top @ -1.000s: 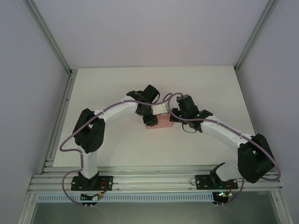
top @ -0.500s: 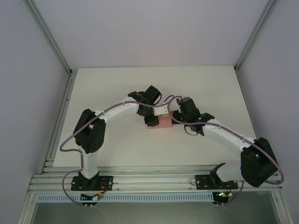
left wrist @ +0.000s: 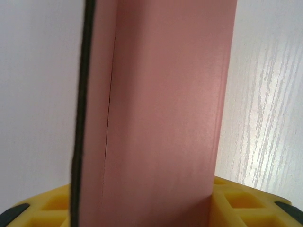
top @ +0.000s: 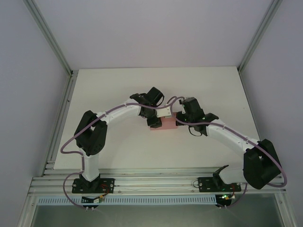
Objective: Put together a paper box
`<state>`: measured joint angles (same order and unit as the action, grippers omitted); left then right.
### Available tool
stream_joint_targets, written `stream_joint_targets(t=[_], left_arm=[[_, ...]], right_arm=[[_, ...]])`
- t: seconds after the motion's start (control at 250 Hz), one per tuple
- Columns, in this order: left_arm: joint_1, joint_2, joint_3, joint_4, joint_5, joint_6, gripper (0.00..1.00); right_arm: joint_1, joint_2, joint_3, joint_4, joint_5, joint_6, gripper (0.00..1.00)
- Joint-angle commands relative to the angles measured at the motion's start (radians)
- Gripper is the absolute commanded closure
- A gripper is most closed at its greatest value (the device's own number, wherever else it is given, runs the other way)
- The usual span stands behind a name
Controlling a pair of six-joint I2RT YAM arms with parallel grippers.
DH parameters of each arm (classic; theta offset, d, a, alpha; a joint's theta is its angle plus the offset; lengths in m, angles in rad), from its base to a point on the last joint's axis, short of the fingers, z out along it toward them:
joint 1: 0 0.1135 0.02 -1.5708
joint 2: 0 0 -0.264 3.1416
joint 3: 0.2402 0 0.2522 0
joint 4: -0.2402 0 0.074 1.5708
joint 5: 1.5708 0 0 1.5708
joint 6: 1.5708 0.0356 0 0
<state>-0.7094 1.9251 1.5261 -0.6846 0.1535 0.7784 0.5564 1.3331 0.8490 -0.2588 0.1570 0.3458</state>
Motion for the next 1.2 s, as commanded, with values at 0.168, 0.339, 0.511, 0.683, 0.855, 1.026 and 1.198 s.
stream_joint_targets(t=[0.168, 0.339, 0.511, 0.683, 0.855, 1.026, 1.198], left_arm=[[0.019, -0.018, -0.025, 0.021, -0.048, -0.048, 0.51], [0.018, -0.027, -0.026, 0.049, -0.042, -0.081, 0.49], [0.019, -0.045, -0.021, 0.071, -0.047, -0.103, 0.47], [0.019, -0.092, -0.004, 0.07, -0.048, -0.144, 0.32], [0.017, -0.202, -0.055, 0.096, -0.05, -0.171, 0.05], [0.018, -0.331, -0.142, 0.124, -0.081, -0.237, 0.0], [0.017, -0.417, -0.22, 0.119, -0.183, -0.36, 0.0]], right_arm=[[0.002, -0.022, -0.196, 0.138, -0.026, 0.005, 1.0], [0.029, -0.048, -0.289, 0.263, -0.063, -0.046, 1.0], [0.035, -0.038, -0.312, 0.268, -0.031, -0.028, 1.0], [0.035, -0.044, -0.248, 0.193, -0.014, 0.023, 1.0], [0.035, -0.066, -0.198, 0.147, -0.021, 0.029, 1.0], [0.038, -0.067, -0.179, 0.123, 0.006, 0.031, 1.0], [0.048, -0.071, -0.157, 0.102, 0.025, 0.056, 1.0]])
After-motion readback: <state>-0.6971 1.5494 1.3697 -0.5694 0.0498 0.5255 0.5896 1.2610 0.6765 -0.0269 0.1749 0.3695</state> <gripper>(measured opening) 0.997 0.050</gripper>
